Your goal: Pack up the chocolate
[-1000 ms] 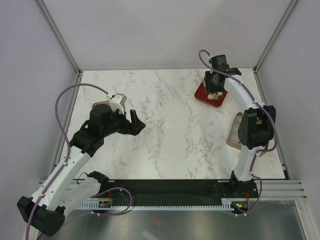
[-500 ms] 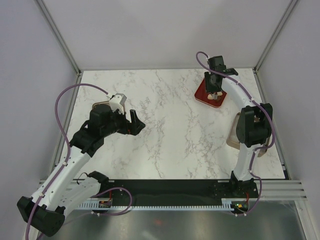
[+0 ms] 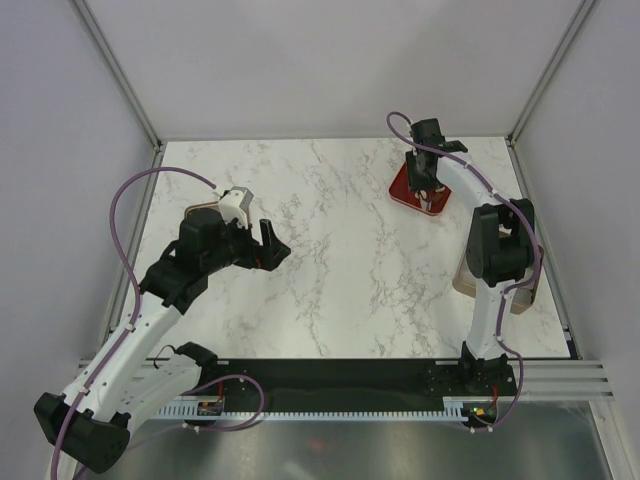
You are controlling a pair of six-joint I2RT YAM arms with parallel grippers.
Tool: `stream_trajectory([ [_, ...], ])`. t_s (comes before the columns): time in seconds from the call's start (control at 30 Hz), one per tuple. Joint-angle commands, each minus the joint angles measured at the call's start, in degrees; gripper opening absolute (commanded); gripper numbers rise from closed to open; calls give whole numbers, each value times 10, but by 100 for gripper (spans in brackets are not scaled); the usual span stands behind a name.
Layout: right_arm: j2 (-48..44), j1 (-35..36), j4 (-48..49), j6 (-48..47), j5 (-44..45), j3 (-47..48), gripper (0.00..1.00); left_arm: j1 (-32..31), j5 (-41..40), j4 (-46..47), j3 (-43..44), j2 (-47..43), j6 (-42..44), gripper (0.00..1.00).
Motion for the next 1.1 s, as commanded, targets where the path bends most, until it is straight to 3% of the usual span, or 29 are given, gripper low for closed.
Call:
stream_trajectory([
  [0.0,-4,3,20,-3,13,34,47,-2,-10,13,8,1,15,99],
  [0.3,-21,3,17,-3,13,20,37,-2,-11,12,7,-2,15,99],
  [0.5,-84,2,-9,13,11,-15,33,-2,-8,12,8,-5,14,99],
  [0.8,-256,2,-77,38,35,-113,31,-2,-1,12,8,-11,12,99],
  [1.07,-400,-16,-203,88,57,-185,31,-4,12,12,7,-15,8,99],
])
